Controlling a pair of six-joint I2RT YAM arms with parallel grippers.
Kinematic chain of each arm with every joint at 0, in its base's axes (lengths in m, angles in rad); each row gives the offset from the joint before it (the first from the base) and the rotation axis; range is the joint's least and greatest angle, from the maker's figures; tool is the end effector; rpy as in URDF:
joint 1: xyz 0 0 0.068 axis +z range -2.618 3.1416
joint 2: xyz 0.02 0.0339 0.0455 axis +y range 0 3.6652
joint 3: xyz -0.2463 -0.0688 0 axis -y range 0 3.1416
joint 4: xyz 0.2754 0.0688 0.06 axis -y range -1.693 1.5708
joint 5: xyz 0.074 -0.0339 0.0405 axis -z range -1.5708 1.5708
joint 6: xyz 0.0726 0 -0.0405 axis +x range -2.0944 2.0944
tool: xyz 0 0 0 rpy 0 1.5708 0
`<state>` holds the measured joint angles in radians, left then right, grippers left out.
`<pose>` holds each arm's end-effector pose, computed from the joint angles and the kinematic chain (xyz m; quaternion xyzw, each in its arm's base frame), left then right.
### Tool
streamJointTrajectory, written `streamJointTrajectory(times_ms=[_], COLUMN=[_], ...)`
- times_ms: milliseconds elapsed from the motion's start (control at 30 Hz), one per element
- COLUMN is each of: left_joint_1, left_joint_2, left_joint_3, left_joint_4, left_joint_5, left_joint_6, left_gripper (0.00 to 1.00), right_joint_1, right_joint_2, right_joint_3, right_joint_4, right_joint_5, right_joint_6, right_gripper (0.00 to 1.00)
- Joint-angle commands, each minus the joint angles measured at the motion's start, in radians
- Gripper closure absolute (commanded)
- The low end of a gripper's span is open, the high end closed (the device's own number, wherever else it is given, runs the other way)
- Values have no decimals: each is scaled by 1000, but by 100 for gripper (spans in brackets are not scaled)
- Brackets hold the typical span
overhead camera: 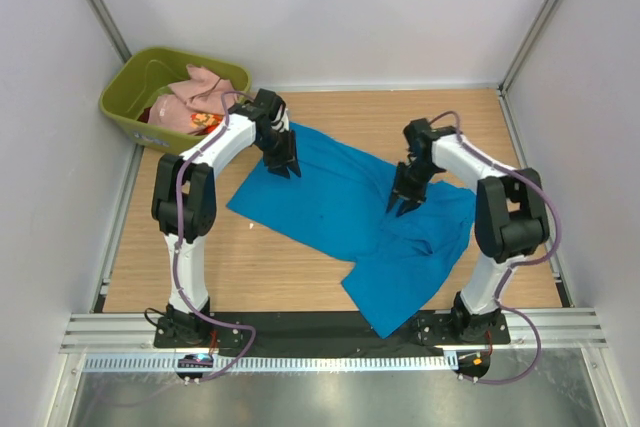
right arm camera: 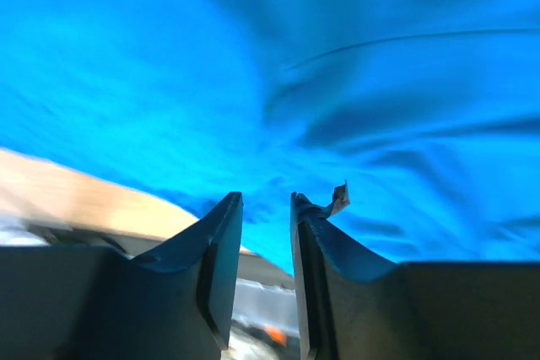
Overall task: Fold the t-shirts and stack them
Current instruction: Fold the tshirt
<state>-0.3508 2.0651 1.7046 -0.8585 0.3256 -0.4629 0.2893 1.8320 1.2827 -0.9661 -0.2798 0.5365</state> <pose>0.4286 -0.1816 0.1553 -0.0261 0.9716 -0.2149 0.0954 0.3372 0.1213 0.1153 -0.1182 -0.9828 -0.1387 0.0308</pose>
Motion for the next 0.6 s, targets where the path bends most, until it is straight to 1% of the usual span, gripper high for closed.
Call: streamJointTrajectory(times_ms=[0, 33, 67, 100, 133, 200, 300, 433, 533, 567], left_joint_1=[4, 4, 4, 4, 4, 4, 4, 6, 6, 9], left_joint_2=[-36, -30, -14, -8, -3, 10, 12, -22, -56, -63], left_joint_3=[75, 87, 98, 118, 122, 133, 130, 78, 26, 7], left_joint_4=[-5, -8, -10, -8, -5, 2, 9, 22, 27, 26], left_joint_5=[18, 18, 17, 21, 26, 35, 50, 50, 46, 44], left_joint_6=[12, 12, 9, 6, 1, -5, -11, -6, -3, -3], left_gripper=[64, 64, 64, 64, 64, 64, 64, 64, 64, 64], right_joint_1=[-103, -163, -192, -222, -277, -323, -369, -407, -438, -446], right_joint_2=[-138, -154, -166, -187, -195, -197, -165, -94, -44, -2], right_joint_3=[13, 7, -11, -23, -35, -59, -59, -46, -49, -40], right_joint_4=[-2, -2, 10, 23, 42, 85, 132, 165, 222, 240], right_joint_5=[126, 163, 241, 270, 275, 374, 399, 435, 450, 446], right_joint_6=[69, 78, 91, 108, 127, 143, 151, 163, 160, 155], right_gripper=[63, 62, 62, 62, 62, 62, 63, 65, 65, 65])
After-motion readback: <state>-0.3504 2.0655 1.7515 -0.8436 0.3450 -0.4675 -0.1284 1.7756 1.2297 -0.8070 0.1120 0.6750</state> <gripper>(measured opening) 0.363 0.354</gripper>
